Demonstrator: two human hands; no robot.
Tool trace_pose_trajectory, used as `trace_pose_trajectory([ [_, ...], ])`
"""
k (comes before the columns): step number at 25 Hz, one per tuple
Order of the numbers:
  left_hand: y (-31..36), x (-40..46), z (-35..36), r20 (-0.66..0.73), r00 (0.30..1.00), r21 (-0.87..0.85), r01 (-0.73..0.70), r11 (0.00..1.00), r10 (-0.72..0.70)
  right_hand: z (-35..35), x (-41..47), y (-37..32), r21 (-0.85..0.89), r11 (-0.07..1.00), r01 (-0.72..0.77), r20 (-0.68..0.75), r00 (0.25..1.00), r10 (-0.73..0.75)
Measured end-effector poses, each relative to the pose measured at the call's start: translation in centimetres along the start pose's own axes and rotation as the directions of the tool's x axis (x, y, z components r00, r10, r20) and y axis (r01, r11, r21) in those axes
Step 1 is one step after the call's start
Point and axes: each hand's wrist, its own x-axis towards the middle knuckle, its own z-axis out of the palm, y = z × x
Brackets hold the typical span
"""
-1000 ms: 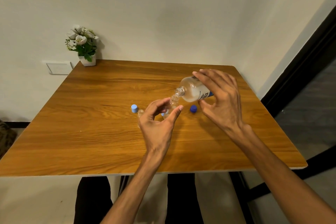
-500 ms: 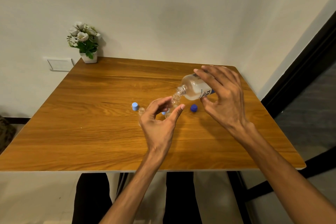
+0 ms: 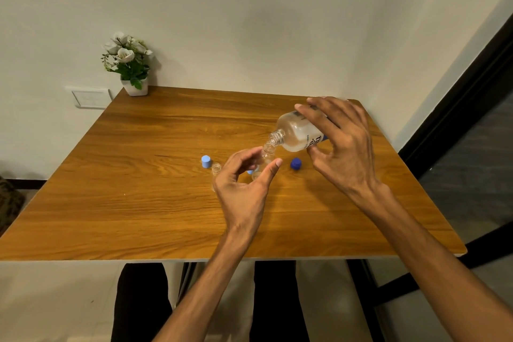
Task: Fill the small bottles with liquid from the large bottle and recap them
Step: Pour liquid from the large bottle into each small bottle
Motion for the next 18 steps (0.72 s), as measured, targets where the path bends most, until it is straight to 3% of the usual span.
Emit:
trace_pose_trajectory([
  [18, -0.13, -0.30, -0.21, 0.006, 1.000, -0.003, 0.013, 1.000, -0.013, -0.73, 0.29, -0.17, -0.029, 0.999, 0.039, 0.017, 0.999, -0.038],
])
